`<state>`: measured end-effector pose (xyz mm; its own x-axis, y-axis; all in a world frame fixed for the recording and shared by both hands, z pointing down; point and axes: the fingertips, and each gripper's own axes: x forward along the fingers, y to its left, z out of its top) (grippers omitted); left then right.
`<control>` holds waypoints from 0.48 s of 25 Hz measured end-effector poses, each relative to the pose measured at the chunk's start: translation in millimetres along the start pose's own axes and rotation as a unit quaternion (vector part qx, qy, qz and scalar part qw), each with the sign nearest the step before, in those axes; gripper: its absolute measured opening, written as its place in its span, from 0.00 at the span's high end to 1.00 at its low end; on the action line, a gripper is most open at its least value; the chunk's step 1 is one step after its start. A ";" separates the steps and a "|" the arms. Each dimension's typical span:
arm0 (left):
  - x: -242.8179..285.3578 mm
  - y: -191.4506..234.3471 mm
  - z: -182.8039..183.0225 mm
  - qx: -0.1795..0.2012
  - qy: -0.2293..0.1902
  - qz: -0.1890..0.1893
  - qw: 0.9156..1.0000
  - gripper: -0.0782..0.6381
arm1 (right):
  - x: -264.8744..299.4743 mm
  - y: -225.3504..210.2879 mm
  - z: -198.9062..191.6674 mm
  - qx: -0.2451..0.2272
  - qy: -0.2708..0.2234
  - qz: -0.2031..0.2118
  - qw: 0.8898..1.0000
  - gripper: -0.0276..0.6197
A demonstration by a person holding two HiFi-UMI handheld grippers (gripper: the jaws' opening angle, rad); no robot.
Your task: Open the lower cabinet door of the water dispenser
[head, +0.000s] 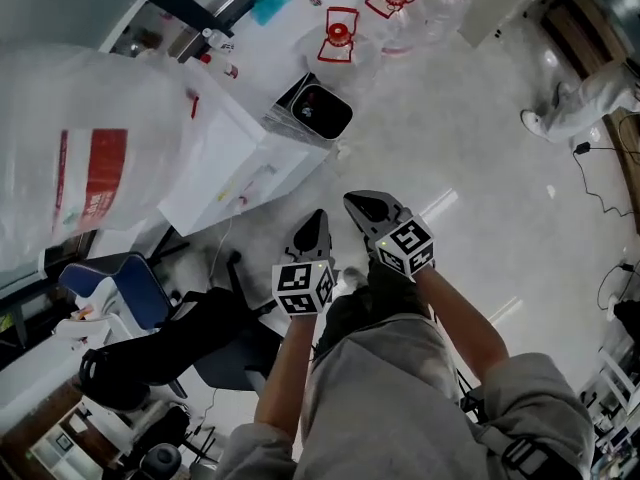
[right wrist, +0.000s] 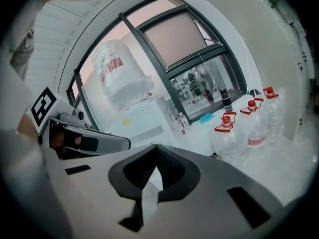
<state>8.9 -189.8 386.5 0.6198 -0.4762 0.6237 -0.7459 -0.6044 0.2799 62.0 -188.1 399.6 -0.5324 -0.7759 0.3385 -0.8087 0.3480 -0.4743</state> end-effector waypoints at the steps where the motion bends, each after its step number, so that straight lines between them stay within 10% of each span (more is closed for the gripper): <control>1: 10.5 3.1 -0.9 0.001 0.005 0.002 1.000 0.88 | 6.3 -7.8 -3.6 0.000 0.006 0.001 1.000 0.94; 12: 102.1 58.1 -40.1 -0.013 0.040 0.033 0.999 0.88 | 88.4 -72.1 -48.1 0.004 0.026 0.016 1.000 0.94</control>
<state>19.2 -248.0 495.7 0.5492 -0.4614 0.6968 -0.7909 -0.5563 0.2550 61.2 -256.5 502.8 -0.5698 -0.7360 0.3655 -0.7894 0.3666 -0.4924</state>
